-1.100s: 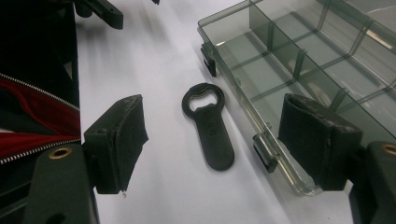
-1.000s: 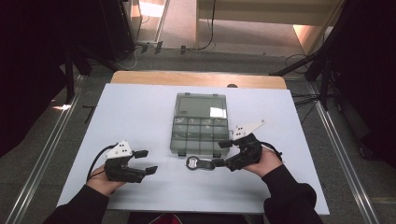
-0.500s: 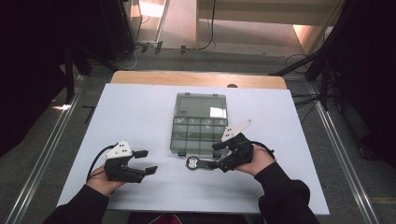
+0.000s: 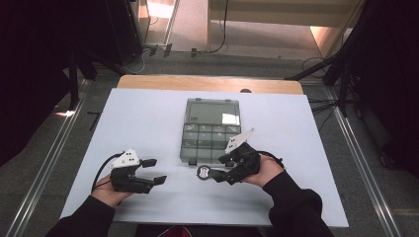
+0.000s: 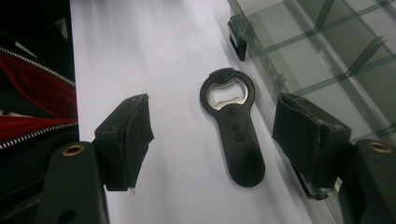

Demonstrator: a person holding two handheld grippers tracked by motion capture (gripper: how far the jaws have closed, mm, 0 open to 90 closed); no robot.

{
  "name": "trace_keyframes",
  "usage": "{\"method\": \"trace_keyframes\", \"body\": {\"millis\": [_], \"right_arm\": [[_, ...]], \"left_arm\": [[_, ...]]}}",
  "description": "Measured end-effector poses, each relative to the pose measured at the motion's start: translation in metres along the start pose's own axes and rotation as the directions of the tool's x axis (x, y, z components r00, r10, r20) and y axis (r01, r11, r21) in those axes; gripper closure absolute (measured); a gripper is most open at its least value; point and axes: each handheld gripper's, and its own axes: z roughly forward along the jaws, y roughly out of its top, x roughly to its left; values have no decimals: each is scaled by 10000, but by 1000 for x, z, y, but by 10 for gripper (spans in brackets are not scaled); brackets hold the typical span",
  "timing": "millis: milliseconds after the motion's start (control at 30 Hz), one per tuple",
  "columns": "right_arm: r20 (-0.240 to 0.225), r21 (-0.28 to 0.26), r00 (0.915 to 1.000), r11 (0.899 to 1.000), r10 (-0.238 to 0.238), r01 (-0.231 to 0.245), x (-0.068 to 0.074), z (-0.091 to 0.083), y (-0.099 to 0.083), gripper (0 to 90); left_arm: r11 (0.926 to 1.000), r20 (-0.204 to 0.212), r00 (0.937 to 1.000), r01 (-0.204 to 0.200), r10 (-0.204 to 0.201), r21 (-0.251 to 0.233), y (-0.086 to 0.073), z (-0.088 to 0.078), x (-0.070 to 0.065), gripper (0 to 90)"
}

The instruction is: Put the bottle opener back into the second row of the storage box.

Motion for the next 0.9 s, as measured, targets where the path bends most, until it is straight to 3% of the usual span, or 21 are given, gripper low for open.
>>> {"method": "trace_keyframes", "body": {"millis": [467,900], "right_arm": [[393,717,9991,9974,-145,116,3,14,2,333],[516,1457,9978,9887,-418,339,1,33,3,367]], "left_arm": [[10000,2,10000,16,-16,-31,0,0,-1,268],[10000,17,10000,12,-12,-45,0,0,-1,268]]}}
